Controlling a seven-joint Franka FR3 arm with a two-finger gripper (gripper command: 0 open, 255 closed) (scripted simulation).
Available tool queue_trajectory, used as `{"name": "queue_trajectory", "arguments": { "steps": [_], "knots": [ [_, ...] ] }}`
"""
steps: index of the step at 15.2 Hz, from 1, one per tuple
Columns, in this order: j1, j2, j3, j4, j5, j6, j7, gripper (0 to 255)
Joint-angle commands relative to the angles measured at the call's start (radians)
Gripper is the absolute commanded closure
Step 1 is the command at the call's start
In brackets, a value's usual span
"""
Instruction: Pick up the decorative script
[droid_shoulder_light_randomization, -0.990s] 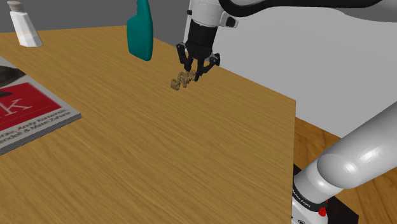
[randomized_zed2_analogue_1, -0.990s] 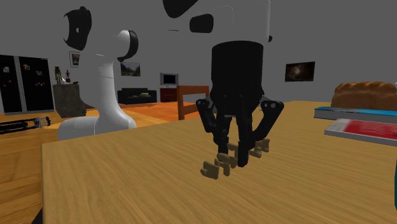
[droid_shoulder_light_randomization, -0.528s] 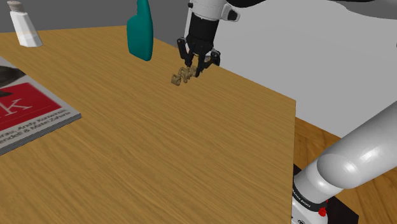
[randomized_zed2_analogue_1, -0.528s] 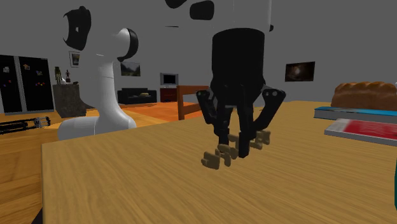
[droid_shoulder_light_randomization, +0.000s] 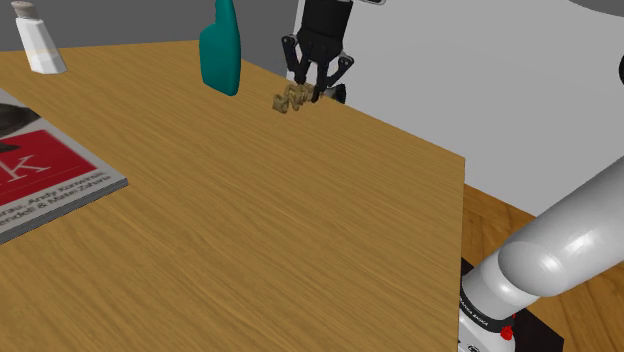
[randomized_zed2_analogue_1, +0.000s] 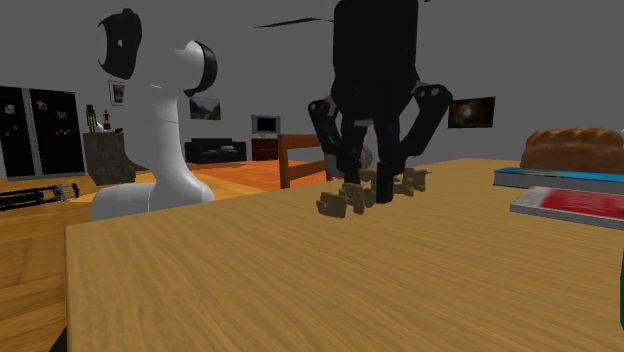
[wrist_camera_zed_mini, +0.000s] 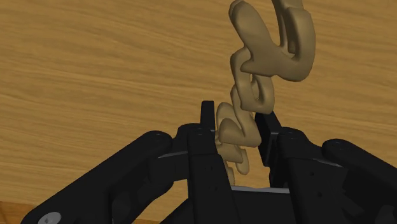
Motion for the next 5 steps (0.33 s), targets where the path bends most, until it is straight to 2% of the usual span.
{"name": "queue_trajectory", "arguments": {
  "steps": [1, 5],
  "knots": [
    [0.001, 0.005, 0.002, 0.033, -0.003, -0.029, 0.002, 255],
    [0.002, 0.015, 0.004, 0.070, -0.009, -0.059, 0.004, 255]
  ]
}}
